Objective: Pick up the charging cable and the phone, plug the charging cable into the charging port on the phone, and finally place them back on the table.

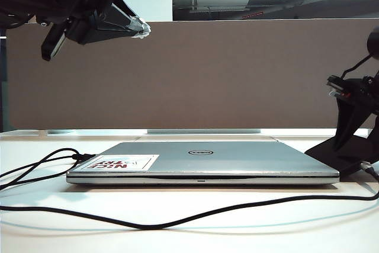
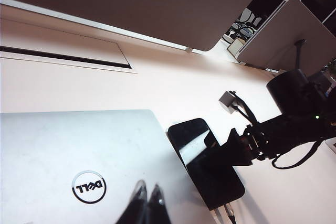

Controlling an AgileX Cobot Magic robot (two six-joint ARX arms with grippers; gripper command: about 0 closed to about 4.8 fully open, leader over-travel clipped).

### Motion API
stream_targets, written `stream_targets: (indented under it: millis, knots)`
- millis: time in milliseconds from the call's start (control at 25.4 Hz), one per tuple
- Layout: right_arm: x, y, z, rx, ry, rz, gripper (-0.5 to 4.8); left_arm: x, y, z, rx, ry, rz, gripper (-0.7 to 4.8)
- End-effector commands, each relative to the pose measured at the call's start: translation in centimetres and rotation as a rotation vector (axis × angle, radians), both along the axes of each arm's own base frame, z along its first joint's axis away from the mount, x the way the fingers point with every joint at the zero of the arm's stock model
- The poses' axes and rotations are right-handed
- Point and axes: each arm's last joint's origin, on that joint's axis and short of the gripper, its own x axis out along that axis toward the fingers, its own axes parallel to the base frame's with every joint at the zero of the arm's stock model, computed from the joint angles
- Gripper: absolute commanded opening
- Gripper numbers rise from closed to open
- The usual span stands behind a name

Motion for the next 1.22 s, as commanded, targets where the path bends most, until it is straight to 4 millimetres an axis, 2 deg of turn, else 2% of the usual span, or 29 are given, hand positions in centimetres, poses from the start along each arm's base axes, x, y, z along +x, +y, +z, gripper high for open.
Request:
stream_targets:
  millis: [39, 275, 315, 393, 433, 511, 590, 668, 747, 904, 1022, 1219]
  knots:
    - [0.3, -0.1, 1.6, -0.064, -0.056, -0.008, 2.24, 0.0, 0.0, 0.4, -0.011, -0.022, -0.005, -0.06]
    - [0.9, -0.5, 5.4, -0.218, -0.116, -0.037, 2.21, 0.0, 0.0, 0.4, -0.01, -0.022, -0.005, -0.06]
    - [0.9, -0.6, 6.3, -0.231, -0.137, -0.044, 2.03, 0.0, 0.0, 0.4, 0.01, -0.041, -0.007, -0.06]
    - [0.6, -0.5, 7.8, -0.235, -0.188, -0.051, 0.94, 0.0, -0.1, 0.6, 0.047, -0.081, -0.013, -0.06]
    - [0.0, -0.5, 9.0, -0.236, -0.23, -0.055, 0.35, 0.1, -0.1, 1.0, 0.064, -0.099, -0.014, -0.06]
    - [-0.7, -0.4, 10.3, -0.237, -0.273, -0.059, -0.07, 0.3, -0.3, 1.6, 0.105, -0.119, -0.02, -0.06]
    - [-1.9, -0.2, 12.3, -0.239, -0.341, -0.062, -0.08, 0.7, -0.5, 2.9, 0.199, -0.153, -0.034, -0.06]
    - [-3.8, 0.2, 15.0, -0.234, -0.462, -0.071, -0.08, 1.1, -0.7, 5.1, 0.271, -0.166, -0.044, -0.06]
    - [-5.5, 1.1, 16.3, -0.226, -0.568, -0.056, -0.08, 1.1, -0.6, 6.7, 0.282, -0.181, -0.044, -0.06]
    - [-8.0, 1.8, 16.7, -0.214, -0.67, -0.041, -0.08, 0.3, 0.0, 7.9, 0.315, -0.23, -0.049, -0.06]
    - [-10.8, 2.4, 16.3, -0.199, -0.779, -0.025, -0.08, -1.0, 1.1, 8.7, 0.362, -0.254, -0.051, -0.06]
    - [-15.5, 2.4, 13.8, -0.186, -0.872, -0.022, -0.08, -3.6, 2.8, 8.7, 0.433, -0.224, -0.076, -0.06]
